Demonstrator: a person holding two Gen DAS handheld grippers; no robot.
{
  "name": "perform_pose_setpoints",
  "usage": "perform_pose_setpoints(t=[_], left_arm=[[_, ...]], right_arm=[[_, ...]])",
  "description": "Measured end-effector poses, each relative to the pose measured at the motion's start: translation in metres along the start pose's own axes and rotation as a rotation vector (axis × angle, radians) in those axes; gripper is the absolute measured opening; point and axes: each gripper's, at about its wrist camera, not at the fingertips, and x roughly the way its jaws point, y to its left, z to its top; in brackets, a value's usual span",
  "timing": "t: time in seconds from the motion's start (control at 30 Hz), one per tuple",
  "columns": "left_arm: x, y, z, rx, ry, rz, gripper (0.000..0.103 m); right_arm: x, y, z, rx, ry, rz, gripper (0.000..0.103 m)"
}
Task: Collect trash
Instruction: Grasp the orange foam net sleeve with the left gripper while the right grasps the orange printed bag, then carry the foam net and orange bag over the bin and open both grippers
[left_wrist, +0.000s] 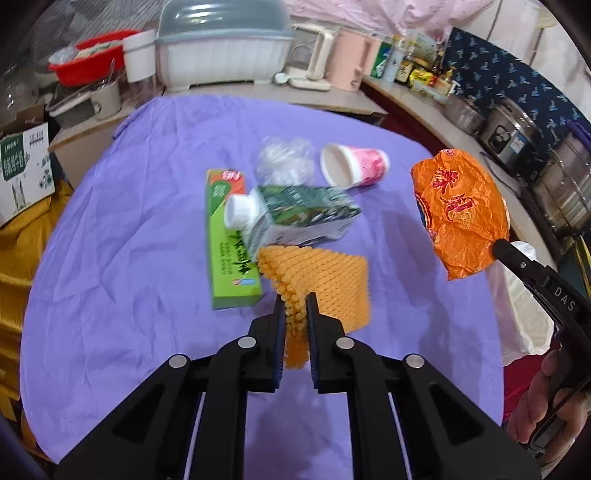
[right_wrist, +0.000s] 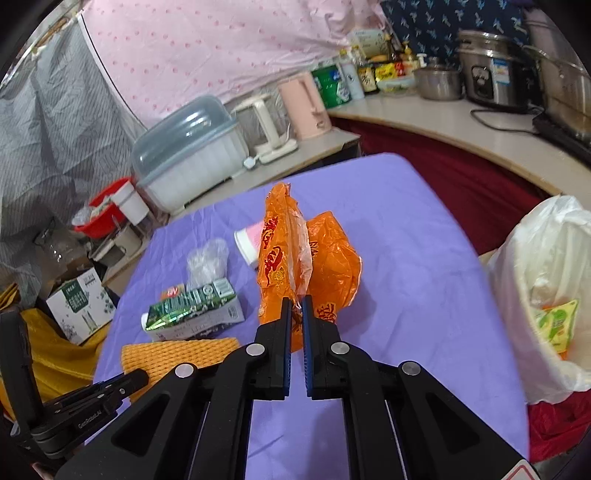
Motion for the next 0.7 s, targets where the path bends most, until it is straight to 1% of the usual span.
perform_pose_setpoints(t=[0.3,0.47,0.7], left_arm=[[-0.044,-0.062,0.012,0.098,-0.093,-0.059,0.01],[-0.062,-0.112,0.017,0.173,-0.135,-0.102,0.01],[-0.071,-0.184,0.017,0.27,-0.167,-0.166,0.01]], right_arm=[[-0.071,-0.034,0.023,0.034,-0.131,-0.021,0.006],[-0.106,-0.058,0.029,0.05,-0.19,-0.051,0.006],[-0.148,-0.104,0.029,0.089,-0.25,-0.115,0.006]])
